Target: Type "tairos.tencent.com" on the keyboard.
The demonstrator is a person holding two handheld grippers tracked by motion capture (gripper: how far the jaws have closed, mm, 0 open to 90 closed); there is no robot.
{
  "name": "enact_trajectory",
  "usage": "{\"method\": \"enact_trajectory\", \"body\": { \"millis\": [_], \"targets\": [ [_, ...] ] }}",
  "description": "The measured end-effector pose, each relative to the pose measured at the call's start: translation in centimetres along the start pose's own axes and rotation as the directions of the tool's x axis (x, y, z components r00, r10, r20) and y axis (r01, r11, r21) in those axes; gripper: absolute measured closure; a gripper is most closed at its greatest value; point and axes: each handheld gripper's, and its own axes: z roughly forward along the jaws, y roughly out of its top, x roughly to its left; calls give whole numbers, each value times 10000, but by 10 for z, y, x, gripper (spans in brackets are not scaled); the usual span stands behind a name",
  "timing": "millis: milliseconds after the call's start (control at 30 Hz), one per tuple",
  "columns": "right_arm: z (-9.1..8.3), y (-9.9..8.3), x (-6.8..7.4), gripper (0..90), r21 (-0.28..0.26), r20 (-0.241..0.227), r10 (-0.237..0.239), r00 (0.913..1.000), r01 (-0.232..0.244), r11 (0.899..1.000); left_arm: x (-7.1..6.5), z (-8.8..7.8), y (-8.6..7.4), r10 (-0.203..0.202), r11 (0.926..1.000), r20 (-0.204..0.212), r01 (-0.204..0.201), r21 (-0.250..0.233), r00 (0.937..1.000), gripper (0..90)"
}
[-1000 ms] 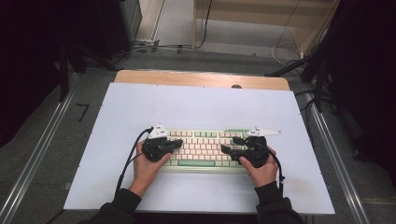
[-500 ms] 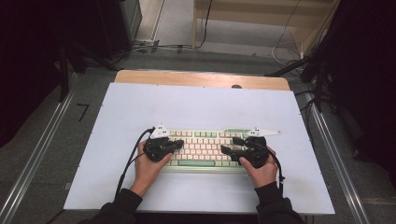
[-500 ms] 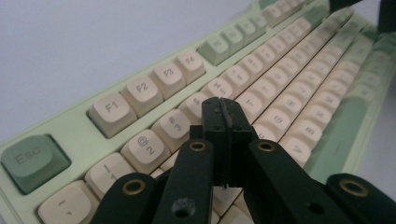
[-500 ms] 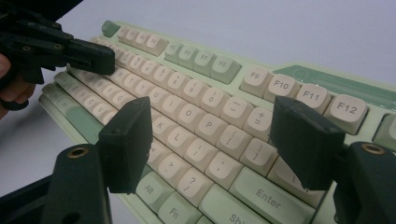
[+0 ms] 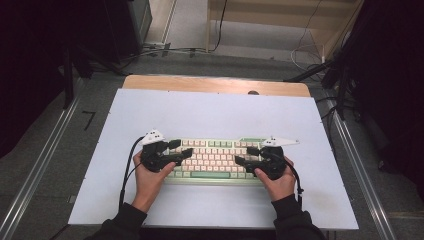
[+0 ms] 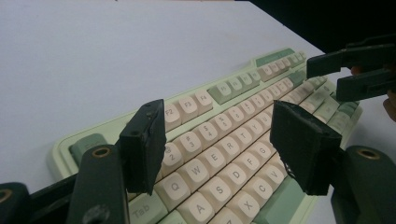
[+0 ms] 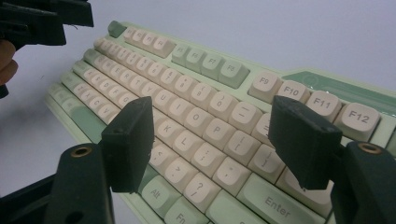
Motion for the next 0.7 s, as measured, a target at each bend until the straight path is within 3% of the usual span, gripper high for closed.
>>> {"method": "enact_trajectory", "body": {
  "millis": [167,233,533,700],
  "targets": [
    [2,2,4,359,61,-71,-286,9996,286,9996,0,-9,-9,-238,9993,-243,231,-286,9994,346],
    [4,2,6,402,95,-190,-347,9992,349,9993,0,-10,-12,-419,9989,-49,418,-212,9991,347],
    [12,4,20,780,68,-858,-839,9928,848,9964,-2,-19,-14,-432,9988,-288,426,-221,9987,282],
    [17,5,27,876,55,-1336,-954,9864,970,9953,0,-20,-15,-524,9982,-257,516,-298,9983,279]
  ]
}}
